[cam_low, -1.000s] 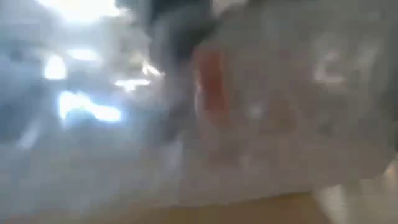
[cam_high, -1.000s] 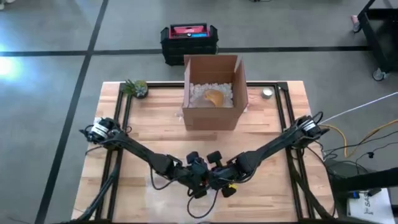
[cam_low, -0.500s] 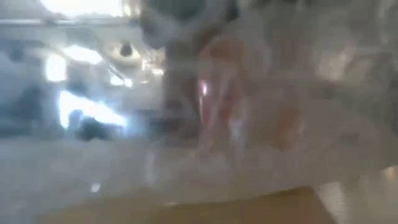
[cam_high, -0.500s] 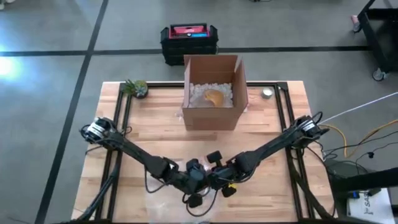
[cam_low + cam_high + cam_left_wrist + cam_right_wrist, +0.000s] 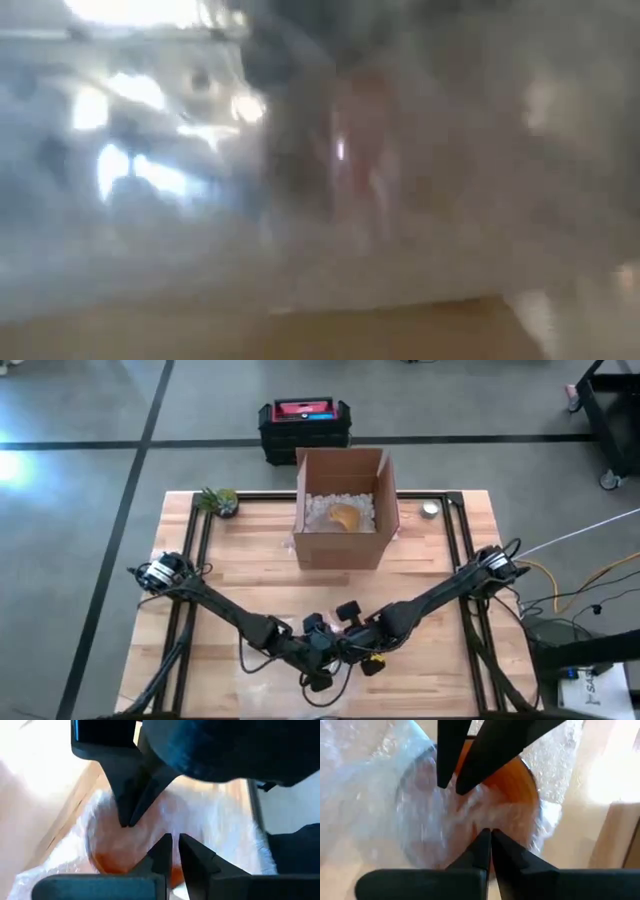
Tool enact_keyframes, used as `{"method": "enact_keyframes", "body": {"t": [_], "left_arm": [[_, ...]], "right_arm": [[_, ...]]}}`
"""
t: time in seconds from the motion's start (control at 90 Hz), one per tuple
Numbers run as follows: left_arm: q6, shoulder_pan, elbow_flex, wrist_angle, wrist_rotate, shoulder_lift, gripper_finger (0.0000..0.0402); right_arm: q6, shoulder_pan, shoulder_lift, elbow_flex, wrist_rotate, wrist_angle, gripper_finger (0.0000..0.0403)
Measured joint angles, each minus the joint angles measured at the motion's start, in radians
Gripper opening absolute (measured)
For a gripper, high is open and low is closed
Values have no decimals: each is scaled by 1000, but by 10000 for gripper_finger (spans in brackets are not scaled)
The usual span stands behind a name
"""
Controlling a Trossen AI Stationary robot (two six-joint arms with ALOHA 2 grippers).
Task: Wrap mug
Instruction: Wrap the orange mug with the transparent bubble wrap
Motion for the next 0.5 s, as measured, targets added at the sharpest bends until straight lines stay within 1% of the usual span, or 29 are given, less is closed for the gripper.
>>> {"method": "enact_keyframes", "body": {"t": [0.089,0.133,0.2,0.5], "left_arm": [[10,1,-1,3,5,1,20],[13,1,-8,-21,16,5,20],[15,1,-5,-13,18,10,20],[15,-1,-9,-19,14,-8,20]], "right_arm": [[26,3,-15,12,-26,-41,0],[35,7,-32,23,-35,-24,0],[50,15,-50,29,-37,-19,0],[58,36,-44,23,-42,-12,0]]}}
